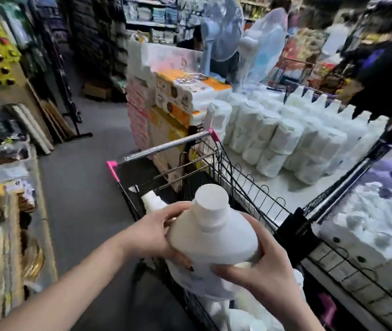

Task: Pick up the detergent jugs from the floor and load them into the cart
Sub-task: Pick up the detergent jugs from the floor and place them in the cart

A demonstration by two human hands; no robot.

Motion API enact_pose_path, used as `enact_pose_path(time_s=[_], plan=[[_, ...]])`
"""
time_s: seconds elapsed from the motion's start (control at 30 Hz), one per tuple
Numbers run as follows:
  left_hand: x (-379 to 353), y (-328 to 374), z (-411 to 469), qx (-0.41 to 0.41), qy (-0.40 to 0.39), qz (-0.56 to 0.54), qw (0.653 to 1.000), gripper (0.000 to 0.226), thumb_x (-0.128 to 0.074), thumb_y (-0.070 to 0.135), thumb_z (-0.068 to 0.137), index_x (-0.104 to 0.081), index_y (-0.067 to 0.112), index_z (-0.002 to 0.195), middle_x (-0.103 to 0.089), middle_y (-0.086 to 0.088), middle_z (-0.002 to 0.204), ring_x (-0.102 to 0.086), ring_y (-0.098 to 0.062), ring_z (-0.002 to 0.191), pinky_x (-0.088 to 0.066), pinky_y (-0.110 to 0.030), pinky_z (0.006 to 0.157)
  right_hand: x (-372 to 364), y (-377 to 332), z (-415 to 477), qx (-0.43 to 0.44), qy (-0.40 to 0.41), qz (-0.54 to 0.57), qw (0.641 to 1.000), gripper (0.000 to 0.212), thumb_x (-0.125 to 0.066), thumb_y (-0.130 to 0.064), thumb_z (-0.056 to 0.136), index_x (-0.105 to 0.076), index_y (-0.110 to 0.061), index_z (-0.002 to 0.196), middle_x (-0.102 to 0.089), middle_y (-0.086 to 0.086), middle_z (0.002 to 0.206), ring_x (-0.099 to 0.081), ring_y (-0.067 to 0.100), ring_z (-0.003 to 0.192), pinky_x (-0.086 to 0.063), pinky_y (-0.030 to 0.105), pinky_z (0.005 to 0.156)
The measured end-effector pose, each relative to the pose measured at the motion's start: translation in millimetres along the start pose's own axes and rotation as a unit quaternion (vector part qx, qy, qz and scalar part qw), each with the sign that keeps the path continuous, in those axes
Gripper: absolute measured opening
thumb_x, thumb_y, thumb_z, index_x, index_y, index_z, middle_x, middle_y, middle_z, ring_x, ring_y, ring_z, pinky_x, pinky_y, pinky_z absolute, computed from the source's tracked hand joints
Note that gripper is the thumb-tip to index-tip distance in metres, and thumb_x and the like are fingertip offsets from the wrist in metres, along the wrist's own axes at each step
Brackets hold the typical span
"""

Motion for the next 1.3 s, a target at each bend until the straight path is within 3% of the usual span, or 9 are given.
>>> enact_pose_path(time_s=[0.1, 0.2, 0.4, 0.5, 0.63, 0.87, 1.0, 1.1, 1.3], plan=[[11, 5, 48, -0.015, -0.039, 0.022, 0.999, 0.102, -0.105, 0.007, 0.051, -0.059, 0.070, 0.118, -0.066, 0.034, 0.128, -0.060, 0.011, 0.123, -0.047, -0.013, 0.103, 6, 10, 31, -0.007, 0.045, -0.006, 0.999, 0.098, -0.103, -0.032, 0.041, -0.065, -0.047, 0.131, -0.071, -0.016, 0.127, -0.067, 0.003, 0.116, -0.054, 0.014, 0.086], [22, 6, 93, -0.009, -0.080, 0.044, 0.996, 0.094, -0.102, -0.003, 0.055, -0.062, 0.049, 0.122, -0.068, 0.033, 0.121, -0.065, 0.011, 0.112, -0.049, -0.011, 0.094, 9, 16, 61, -0.008, 0.071, -0.024, 0.997, 0.095, -0.104, -0.026, 0.045, -0.062, -0.060, 0.124, -0.069, -0.023, 0.122, -0.066, -0.001, 0.113, -0.051, 0.010, 0.083], [40, -5, 169, -0.004, -0.140, 0.079, 0.987, 0.093, -0.102, 0.000, 0.058, -0.056, 0.041, 0.127, -0.070, 0.025, 0.123, -0.069, -0.002, 0.117, -0.065, -0.037, 0.086, 9, 41, 119, -0.018, 0.119, -0.053, 0.991, 0.091, -0.104, -0.034, 0.048, -0.061, -0.055, 0.125, -0.069, -0.026, 0.121, -0.064, -0.002, 0.115, -0.052, 0.022, 0.093], [46, -20, 201, 0.006, -0.166, 0.101, 0.981, 0.076, -0.094, -0.008, 0.067, -0.053, 0.040, 0.111, -0.072, 0.026, 0.089, -0.069, 0.015, 0.075, -0.054, -0.011, 0.053, 0, 52, 142, -0.026, 0.123, -0.089, 0.988, 0.091, -0.104, -0.035, 0.048, -0.061, -0.049, 0.127, -0.065, -0.033, 0.120, -0.060, -0.006, 0.116, -0.045, 0.010, 0.091], [46, -48, 239, 0.031, -0.209, 0.121, 0.970, 0.054, -0.089, -0.005, 0.074, -0.054, 0.031, 0.093, -0.062, 0.028, 0.052, -0.063, 0.007, 0.049, -0.049, -0.017, 0.038, -20, 75, 168, -0.051, 0.145, -0.134, 0.979, 0.090, -0.103, -0.034, 0.048, -0.057, -0.053, 0.123, -0.062, -0.035, 0.116, -0.056, -0.010, 0.111, -0.037, 0.000, 0.089], [39, -113, 288, -0.011, -0.276, 0.144, 0.950, 0.059, -0.100, 0.021, 0.067, -0.059, 0.052, 0.096, -0.065, 0.040, 0.092, -0.056, 0.029, 0.087, -0.043, 0.001, 0.073, -62, 123, 193, -0.146, 0.156, -0.171, 0.962, 0.095, -0.087, -0.054, 0.048, -0.062, -0.031, 0.137, -0.060, -0.016, 0.124, -0.052, -0.001, 0.115, -0.030, -0.002, 0.096], [40, -138, 301, -0.013, -0.281, 0.084, 0.956, 0.078, -0.100, 0.010, 0.065, -0.060, 0.035, 0.128, -0.065, 0.026, 0.117, -0.054, 0.030, 0.104, -0.043, 0.001, 0.086, -74, 146, 202, -0.178, 0.134, -0.196, 0.955, 0.097, -0.095, -0.043, 0.052, -0.060, -0.027, 0.140, -0.059, -0.009, 0.128, -0.049, -0.001, 0.117, -0.028, -0.003, 0.097], [52, -148, 309, 0.002, -0.246, 0.038, 0.968, 0.106, -0.101, 0.018, 0.062, -0.046, 0.040, 0.151, -0.060, 0.023, 0.142, -0.052, 0.011, 0.132, -0.042, -0.017, 0.111, -79, 157, 210, -0.188, 0.136, -0.204, 0.951, 0.098, -0.099, -0.031, 0.054, -0.059, -0.024, 0.142, -0.056, -0.008, 0.125, -0.047, 0.000, 0.114, -0.026, -0.005, 0.095], [73, -144, 320, -0.045, -0.177, 0.055, 0.982, 0.100, -0.099, 0.027, 0.067, -0.044, 0.046, 0.149, -0.052, 0.024, 0.147, -0.046, 0.005, 0.138, -0.038, -0.036, 0.123, -95, 176, 235, -0.200, 0.103, -0.195, 0.955, 0.100, -0.097, -0.030, 0.056, -0.055, -0.027, 0.146, -0.053, -0.009, 0.127, -0.047, 0.005, 0.119, -0.026, -0.002, 0.096]])
Point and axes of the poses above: each hand's wrist, its own z-axis towards the middle knuckle, its own x-axis out of the back of the hand, y = z × x, the point moved 3 cm from there along z, towards the middle knuckle
